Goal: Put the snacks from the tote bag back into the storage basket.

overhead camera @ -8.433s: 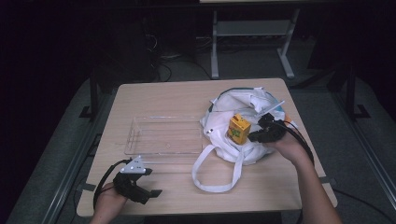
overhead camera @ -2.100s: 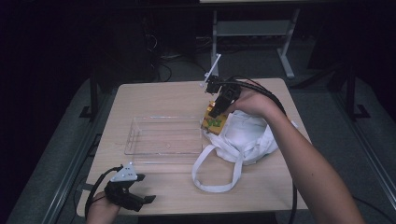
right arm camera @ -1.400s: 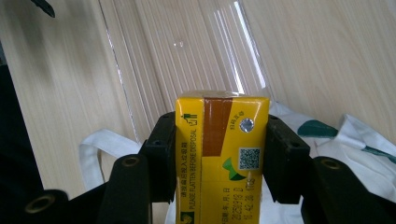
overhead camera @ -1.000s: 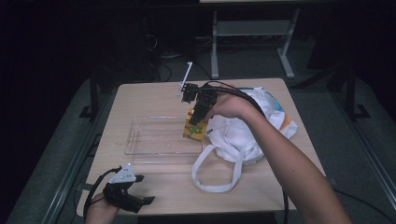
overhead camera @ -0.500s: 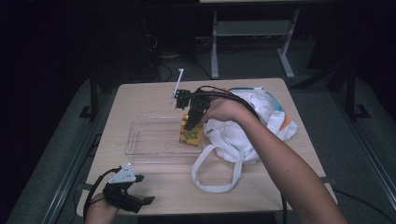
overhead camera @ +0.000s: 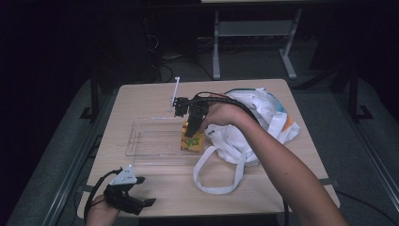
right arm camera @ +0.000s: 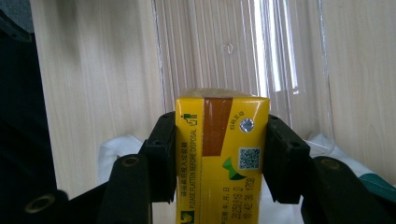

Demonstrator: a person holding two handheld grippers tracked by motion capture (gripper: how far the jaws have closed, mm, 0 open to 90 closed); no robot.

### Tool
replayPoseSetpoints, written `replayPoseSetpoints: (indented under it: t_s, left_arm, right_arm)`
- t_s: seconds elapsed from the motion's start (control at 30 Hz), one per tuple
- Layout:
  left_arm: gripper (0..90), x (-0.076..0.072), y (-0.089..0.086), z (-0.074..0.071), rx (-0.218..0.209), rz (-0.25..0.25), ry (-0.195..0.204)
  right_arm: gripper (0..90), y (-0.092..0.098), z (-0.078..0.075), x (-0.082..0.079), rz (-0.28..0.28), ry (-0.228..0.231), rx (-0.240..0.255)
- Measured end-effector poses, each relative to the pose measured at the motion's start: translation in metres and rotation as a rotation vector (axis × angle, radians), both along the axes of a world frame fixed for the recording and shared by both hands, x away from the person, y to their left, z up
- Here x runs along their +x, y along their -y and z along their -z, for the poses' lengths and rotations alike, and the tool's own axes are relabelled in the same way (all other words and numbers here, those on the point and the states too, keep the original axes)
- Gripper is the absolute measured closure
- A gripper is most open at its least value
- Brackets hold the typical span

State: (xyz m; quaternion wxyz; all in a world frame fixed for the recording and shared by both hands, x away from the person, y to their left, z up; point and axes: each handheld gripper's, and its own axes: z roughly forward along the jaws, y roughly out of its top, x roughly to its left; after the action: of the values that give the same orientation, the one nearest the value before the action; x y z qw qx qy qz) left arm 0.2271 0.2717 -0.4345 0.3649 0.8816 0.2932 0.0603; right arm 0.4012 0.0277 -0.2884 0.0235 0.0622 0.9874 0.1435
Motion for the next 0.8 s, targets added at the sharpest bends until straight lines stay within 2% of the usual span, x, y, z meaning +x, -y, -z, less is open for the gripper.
replayPoseSetpoints:
  t_s: [0.17, 0.8]
  left_arm:
    - [12.9, 0.0, 0.0, 0.0, 0.0, 0.002, 0.0]
    - [12.9, 0.0, 0.0, 0.0, 0.01, 0.011, 0.003]
  right_arm:
    - [51.5, -0.002, 0.005, 0.0, -0.008, -0.001, -0.005]
    - [51.5, -0.01, 0.021, -0.002, -0.045, -0.011, -0.08]
